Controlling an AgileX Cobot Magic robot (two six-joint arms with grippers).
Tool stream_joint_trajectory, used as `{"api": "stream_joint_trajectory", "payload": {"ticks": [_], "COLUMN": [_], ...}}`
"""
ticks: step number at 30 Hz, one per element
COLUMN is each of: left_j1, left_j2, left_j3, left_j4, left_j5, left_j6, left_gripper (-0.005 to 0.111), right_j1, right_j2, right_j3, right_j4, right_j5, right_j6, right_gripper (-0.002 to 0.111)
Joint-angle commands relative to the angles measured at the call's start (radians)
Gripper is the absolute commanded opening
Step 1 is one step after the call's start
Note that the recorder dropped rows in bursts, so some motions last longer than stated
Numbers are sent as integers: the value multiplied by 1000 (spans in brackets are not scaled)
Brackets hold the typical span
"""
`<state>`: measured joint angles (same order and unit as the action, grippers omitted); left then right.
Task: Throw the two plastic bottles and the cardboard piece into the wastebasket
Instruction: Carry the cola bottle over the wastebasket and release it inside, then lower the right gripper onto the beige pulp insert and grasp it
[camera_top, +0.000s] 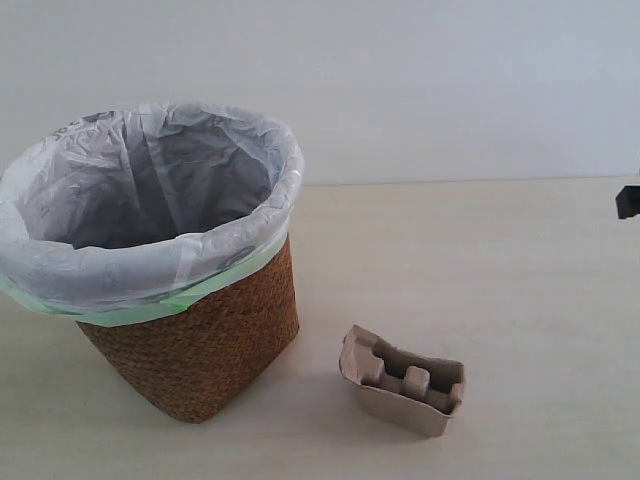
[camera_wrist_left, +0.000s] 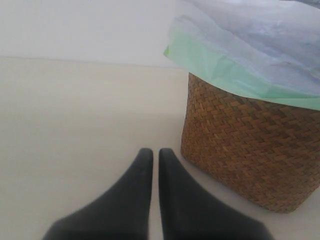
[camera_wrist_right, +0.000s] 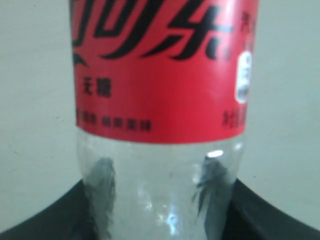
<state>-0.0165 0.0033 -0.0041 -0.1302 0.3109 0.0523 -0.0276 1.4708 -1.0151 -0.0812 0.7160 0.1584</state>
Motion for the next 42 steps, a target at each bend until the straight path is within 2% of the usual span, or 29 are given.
{"api": "stream_joint_trajectory", "payload": {"ticks": [1, 4, 6, 8, 10, 11, 12, 16, 20, 26, 34, 42], "left_j1": [1, 1, 1, 1, 1, 1, 1, 1, 1, 1, 1, 1], "left_j2": [-3, -3, -3, -3, -3, -3, -3, -3, -3, -3, -3, -3], "left_j3": [4, 4, 4, 4, 4, 4, 4, 4, 4, 4, 4, 4], "left_j4": [3, 3, 3, 3, 3, 3, 3, 3, 3, 3, 3, 3], "left_j5": [-1, -1, -1, -1, -1, -1, -1, -1, -1, -1, -1, -1], "left_j6": [-8, -8, -8, -8, -8, -8, -8, -8, -8, -8, -8, -8], "left_gripper": [4, 4, 4, 4, 4, 4, 4, 4, 4, 4, 4, 4], "right_j1": [97, 256, 374, 499, 605, 645, 670, 707, 684, 652, 591, 585], "right_j2": [78, 139, 170, 204, 228, 237, 244, 276, 286, 286, 286, 286], "right_j3": [-12, -120, -254, -447, -645, -735, -799, -1008, -1019, -929, -820, -563], "right_j4": [155, 327, 401, 470, 484, 461, 416, 190, 66, -137, -142, -117], "right_j5": [-102, -106, -54, 24, 64, 65, 72, 232, 395, 505, 505, 505], "right_j6": [-81, -181, -187, -187, -170, -138, -93, 63, 91, 91, 47, -158], "right_gripper": [0, 0, 6, 26, 60, 73, 76, 61, 59, 59, 59, 59]}}
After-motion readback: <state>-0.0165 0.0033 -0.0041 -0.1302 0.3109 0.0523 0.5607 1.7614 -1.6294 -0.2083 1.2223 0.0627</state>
